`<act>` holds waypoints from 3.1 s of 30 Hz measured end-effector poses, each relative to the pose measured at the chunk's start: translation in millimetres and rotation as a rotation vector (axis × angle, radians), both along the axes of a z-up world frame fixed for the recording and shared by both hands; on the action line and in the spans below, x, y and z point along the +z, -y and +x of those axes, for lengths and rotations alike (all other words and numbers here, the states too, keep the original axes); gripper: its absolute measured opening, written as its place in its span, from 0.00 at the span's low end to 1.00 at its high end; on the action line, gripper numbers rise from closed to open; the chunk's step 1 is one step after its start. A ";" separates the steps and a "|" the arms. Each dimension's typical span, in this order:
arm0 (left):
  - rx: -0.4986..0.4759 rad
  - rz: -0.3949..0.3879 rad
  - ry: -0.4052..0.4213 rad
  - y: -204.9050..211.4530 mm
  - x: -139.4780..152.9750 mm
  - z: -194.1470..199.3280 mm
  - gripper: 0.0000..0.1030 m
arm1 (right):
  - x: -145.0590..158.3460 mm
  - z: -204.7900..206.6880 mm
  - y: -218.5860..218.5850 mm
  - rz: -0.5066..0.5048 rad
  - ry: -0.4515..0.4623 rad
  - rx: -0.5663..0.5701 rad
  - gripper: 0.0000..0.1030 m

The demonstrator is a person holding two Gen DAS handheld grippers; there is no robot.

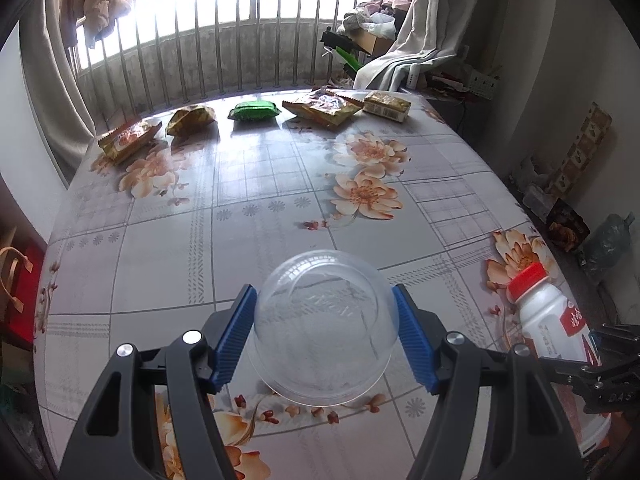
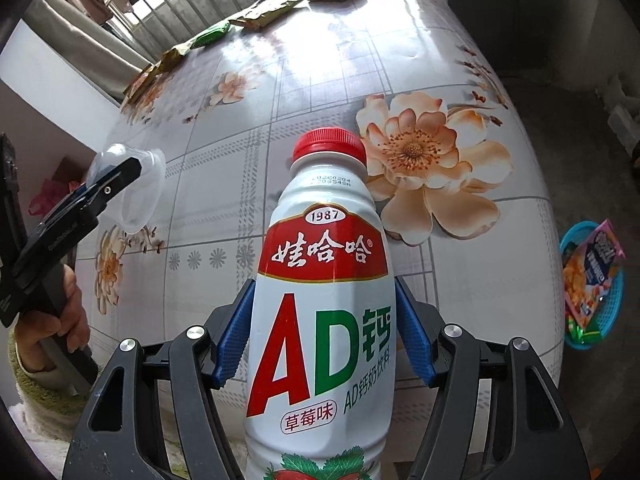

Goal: Collect trash

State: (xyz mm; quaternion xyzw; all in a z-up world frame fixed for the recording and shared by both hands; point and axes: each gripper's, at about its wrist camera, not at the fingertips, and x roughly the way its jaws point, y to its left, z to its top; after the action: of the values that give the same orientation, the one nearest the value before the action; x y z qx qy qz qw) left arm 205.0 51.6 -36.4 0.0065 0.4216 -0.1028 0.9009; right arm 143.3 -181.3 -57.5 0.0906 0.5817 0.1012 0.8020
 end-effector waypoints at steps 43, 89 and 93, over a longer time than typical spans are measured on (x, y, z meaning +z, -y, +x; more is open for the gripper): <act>-0.165 -0.081 0.121 53.3 64.3 -41.8 0.65 | 46.5 -45.1 71.8 0.342 0.194 -0.201 0.57; -0.715 -0.124 -0.275 468.2 4.7 -37.2 0.89 | -136.8 -203.4 394.2 0.464 -0.005 -1.029 0.79; -0.762 -0.140 -0.187 418.2 43.2 -63.4 0.89 | -86.1 -213.7 363.3 0.300 0.072 -0.925 0.79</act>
State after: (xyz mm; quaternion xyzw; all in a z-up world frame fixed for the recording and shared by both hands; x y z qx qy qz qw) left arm 141.6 -366.6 6.8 0.0916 0.4613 -0.4583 0.7542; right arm -70.4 -544.7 -143.5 0.4507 0.4315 -0.1798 0.7605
